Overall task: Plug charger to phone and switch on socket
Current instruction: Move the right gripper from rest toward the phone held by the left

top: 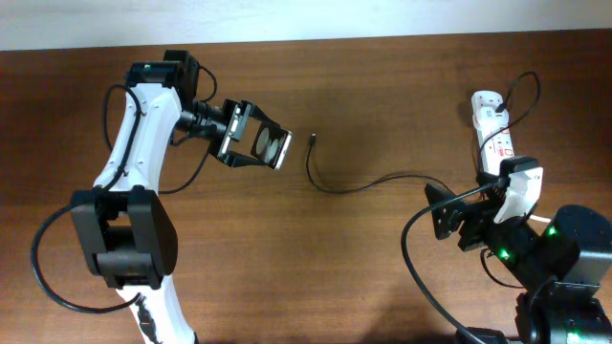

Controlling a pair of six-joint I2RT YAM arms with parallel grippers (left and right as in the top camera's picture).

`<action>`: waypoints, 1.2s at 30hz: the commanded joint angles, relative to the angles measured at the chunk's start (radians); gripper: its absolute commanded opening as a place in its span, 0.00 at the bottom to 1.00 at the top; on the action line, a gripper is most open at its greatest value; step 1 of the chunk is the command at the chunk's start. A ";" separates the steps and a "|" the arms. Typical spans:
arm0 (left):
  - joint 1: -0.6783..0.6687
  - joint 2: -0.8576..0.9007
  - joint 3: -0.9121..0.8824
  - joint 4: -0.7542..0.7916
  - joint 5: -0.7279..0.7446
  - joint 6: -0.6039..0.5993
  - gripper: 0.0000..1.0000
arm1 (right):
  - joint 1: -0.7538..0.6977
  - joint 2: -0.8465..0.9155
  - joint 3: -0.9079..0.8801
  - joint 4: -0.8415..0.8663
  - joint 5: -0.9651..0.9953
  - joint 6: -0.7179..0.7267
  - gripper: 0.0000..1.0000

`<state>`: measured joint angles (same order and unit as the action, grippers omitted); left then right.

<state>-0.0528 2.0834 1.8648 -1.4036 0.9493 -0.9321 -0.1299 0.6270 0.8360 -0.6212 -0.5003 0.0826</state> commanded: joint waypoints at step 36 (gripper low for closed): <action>0.003 -0.035 0.028 -0.004 -0.034 -0.006 0.00 | 0.005 0.361 0.323 -0.288 -0.055 0.293 0.99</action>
<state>-0.0528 2.0834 1.8648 -1.4040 0.9058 -0.9321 -0.1299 0.9565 1.1362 -0.9119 -0.5190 0.3855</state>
